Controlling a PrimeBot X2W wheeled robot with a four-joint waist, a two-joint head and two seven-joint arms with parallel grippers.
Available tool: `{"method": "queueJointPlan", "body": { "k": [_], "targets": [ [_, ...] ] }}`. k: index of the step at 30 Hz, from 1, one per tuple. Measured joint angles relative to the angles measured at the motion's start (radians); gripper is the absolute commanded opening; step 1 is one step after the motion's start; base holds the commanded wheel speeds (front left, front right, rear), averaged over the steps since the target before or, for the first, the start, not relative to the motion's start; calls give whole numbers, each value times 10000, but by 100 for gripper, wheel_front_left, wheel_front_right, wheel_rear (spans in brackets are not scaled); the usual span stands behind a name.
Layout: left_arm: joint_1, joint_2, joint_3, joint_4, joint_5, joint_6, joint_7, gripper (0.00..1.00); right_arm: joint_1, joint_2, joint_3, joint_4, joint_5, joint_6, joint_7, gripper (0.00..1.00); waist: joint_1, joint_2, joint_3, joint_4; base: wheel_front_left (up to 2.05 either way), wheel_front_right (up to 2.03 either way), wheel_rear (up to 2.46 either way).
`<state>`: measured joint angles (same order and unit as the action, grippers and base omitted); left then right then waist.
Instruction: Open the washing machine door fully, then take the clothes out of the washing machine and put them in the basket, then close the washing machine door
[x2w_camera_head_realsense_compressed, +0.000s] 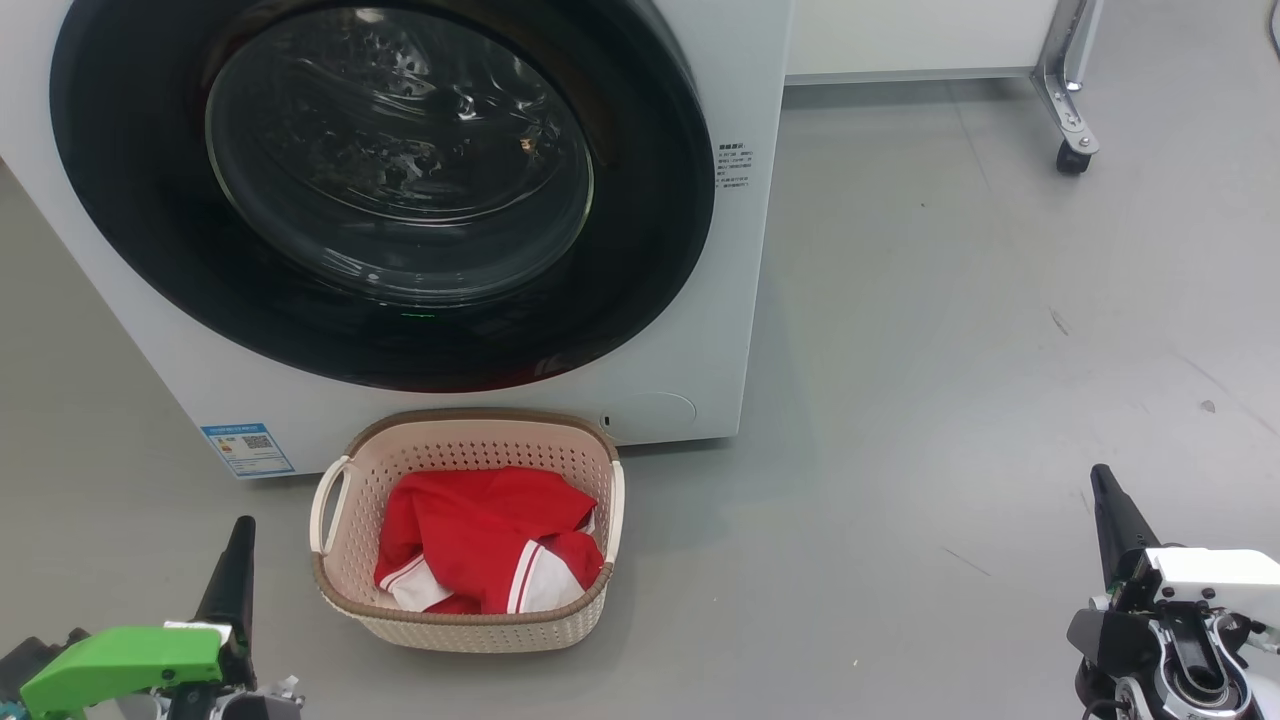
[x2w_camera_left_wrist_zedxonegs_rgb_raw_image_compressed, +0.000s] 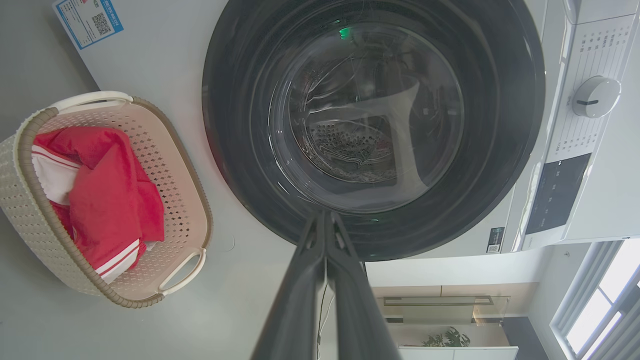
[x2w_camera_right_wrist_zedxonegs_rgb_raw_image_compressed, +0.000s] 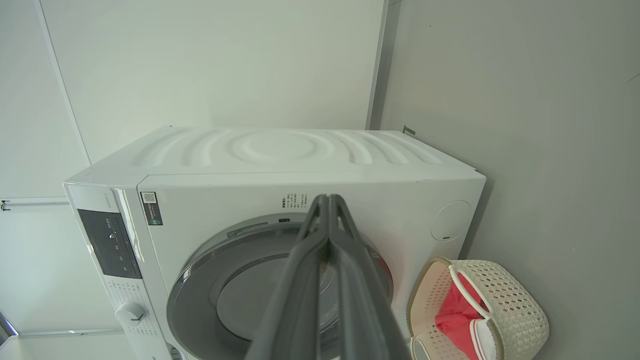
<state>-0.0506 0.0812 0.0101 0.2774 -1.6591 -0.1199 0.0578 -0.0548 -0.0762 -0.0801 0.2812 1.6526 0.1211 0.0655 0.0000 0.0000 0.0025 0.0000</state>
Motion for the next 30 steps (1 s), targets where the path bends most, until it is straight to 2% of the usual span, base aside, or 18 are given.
{"method": "queueJointPlan", "body": {
  "k": [30],
  "targets": [
    [-35, -6, 42, 12, 0, -2, 0, 0, -3, 21, -23, 4, -2, 0, 10, 0, 0, 0, 0, 0, 0, 0, 0]
  ]
}}
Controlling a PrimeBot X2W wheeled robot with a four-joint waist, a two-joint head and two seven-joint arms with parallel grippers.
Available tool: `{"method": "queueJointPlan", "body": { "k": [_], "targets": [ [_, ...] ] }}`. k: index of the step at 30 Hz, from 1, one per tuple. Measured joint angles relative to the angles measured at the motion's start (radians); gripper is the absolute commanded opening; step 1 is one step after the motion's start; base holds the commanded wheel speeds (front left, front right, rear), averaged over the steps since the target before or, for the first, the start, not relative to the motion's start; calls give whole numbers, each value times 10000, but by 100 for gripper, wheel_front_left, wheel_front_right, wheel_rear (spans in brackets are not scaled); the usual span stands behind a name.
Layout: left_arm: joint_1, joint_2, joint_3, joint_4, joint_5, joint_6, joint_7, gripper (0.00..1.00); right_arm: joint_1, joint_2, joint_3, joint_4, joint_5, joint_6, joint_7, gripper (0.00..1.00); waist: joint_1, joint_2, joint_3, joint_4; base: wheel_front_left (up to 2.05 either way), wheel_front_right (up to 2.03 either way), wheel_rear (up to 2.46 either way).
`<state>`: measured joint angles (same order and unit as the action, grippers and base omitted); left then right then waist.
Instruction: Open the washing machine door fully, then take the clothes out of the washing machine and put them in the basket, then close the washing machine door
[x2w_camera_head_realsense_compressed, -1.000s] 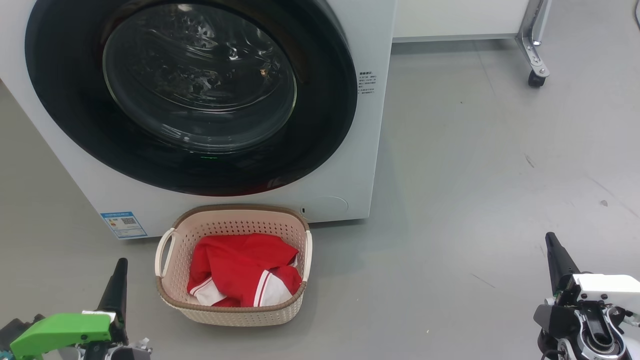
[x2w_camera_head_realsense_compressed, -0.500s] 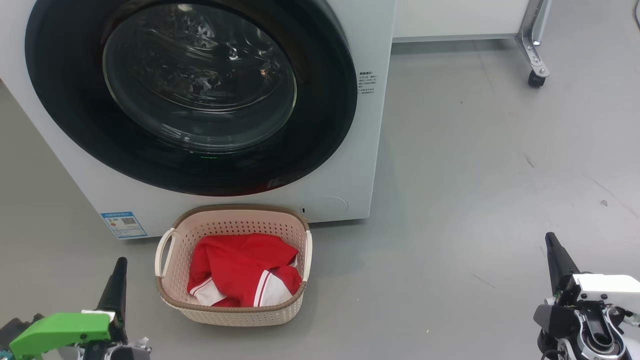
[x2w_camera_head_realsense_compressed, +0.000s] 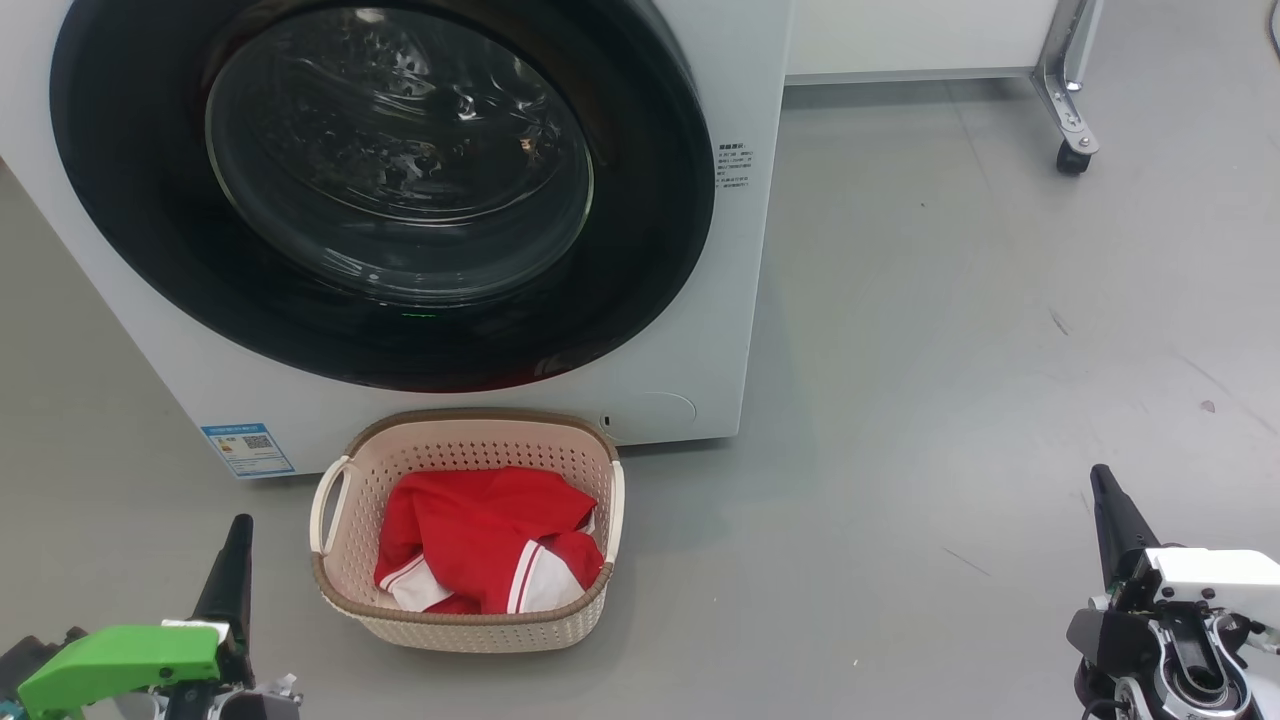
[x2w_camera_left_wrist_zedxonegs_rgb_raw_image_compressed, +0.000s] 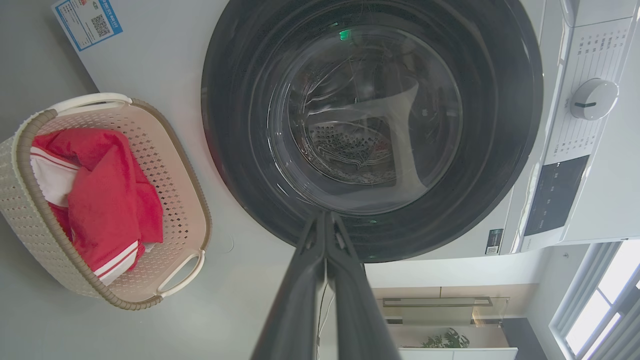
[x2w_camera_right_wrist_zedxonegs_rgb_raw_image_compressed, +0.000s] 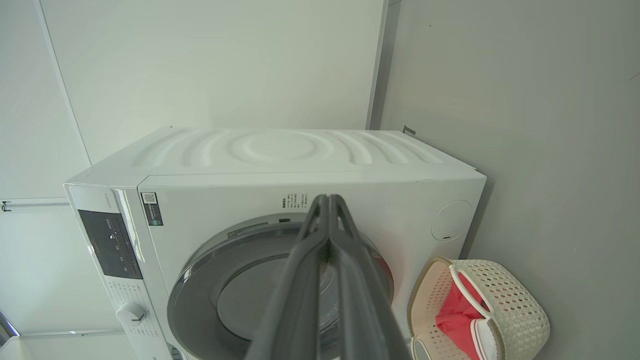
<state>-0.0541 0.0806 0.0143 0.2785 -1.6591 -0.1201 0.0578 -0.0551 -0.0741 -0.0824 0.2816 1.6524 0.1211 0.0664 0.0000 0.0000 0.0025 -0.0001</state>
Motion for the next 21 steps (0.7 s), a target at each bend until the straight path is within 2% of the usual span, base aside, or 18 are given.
{"method": "queueJointPlan", "body": {
  "k": [21],
  "targets": [
    [-8, -8, 29, -4, 2, 0, 27, 0, 0, 13, -21, -6, 0, 0, 2, 0, 0, 0, 2, 0, 0, 0, 0]
  ]
}}
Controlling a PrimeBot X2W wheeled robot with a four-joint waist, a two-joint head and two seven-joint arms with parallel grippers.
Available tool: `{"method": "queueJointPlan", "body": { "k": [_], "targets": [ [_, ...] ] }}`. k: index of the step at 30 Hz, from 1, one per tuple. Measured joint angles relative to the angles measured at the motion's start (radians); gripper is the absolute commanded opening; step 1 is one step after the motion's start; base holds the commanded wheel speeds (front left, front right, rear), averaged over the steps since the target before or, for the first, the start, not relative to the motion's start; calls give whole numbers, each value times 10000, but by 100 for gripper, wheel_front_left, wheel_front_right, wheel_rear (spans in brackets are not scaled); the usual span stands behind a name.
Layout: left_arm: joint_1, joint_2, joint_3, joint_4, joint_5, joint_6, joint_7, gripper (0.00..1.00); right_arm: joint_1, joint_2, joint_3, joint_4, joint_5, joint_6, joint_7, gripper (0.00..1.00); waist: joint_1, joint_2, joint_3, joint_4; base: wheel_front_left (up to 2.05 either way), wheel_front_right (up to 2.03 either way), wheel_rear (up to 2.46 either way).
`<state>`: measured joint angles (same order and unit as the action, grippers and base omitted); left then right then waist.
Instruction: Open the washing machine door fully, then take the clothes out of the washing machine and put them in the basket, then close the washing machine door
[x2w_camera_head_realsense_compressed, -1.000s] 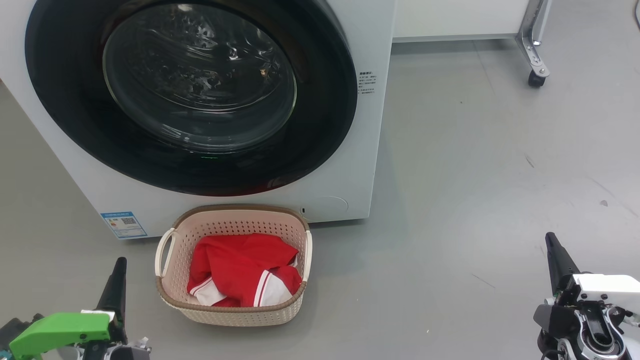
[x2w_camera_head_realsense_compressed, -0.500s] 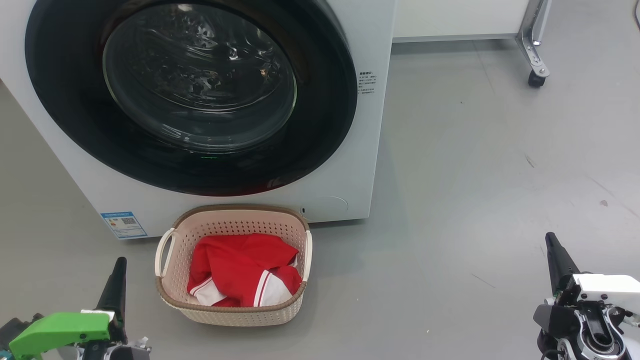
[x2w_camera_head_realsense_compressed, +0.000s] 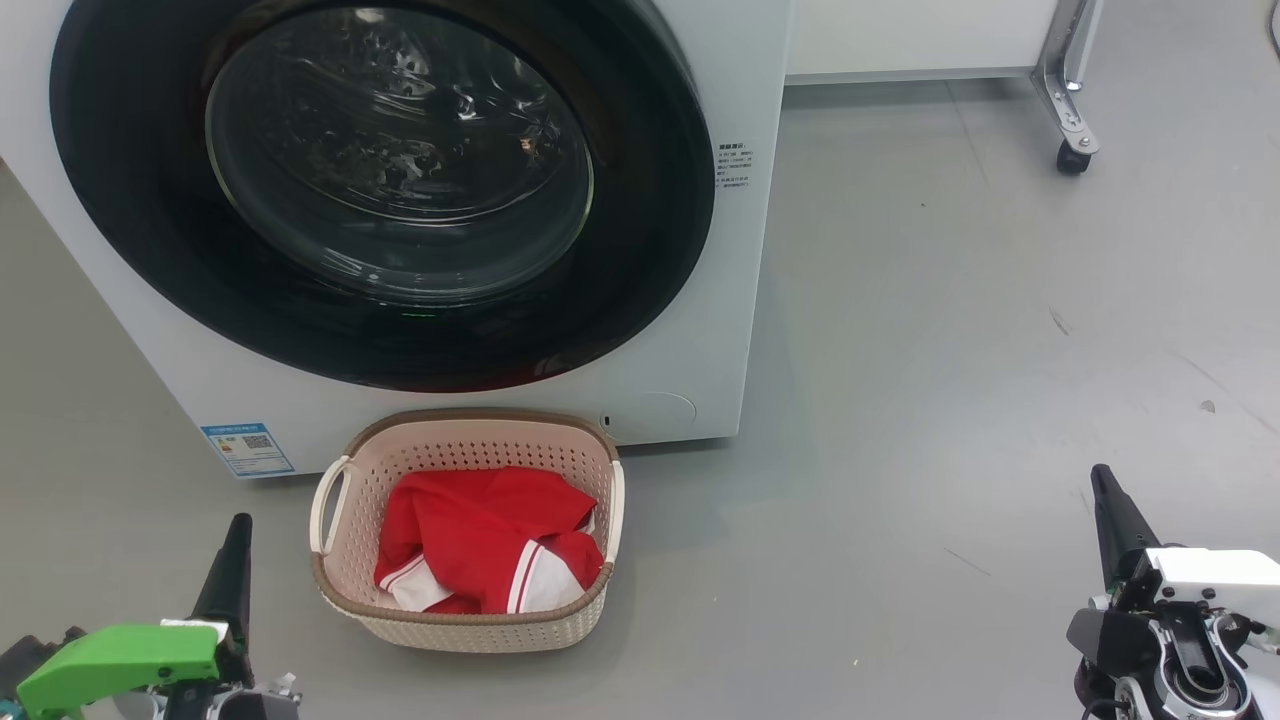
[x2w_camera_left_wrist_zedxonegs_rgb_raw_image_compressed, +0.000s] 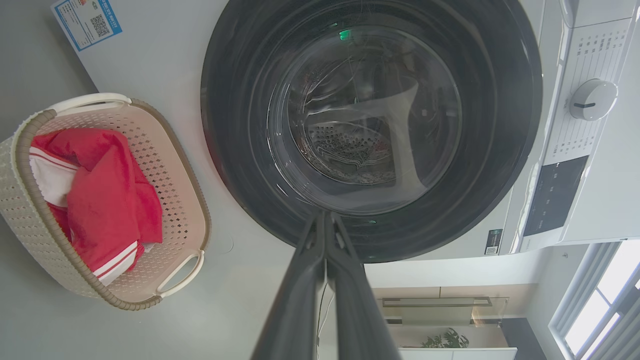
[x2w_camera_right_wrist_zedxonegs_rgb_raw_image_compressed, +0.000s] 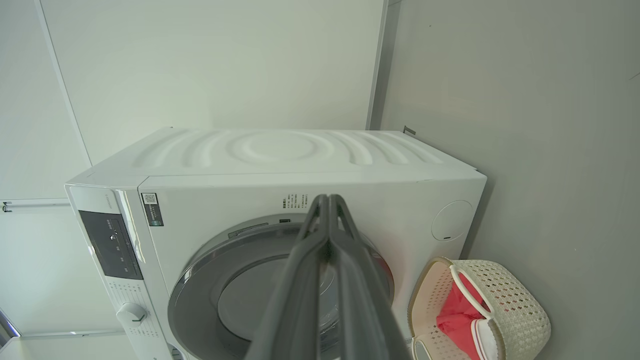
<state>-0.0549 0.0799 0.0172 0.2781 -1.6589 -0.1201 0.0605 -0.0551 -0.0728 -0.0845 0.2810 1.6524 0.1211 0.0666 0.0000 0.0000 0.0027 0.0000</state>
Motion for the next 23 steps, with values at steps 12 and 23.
{"method": "queueJointPlan", "body": {
  "k": [12, 23],
  "targets": [
    [-2, -2, 13, -6, 0, 0, 2, 0, 0, 12, -12, -4, 0, 0, 0, 0, 0, 0, 1, 0, 0, 0, 0],
    [-3, -6, 25, -12, 0, 0, 2, 0, 0, 15, -19, -6, 0, 2, 0, 0, 0, 0, 2, 0, 0, 0, 0]
  ]
}}
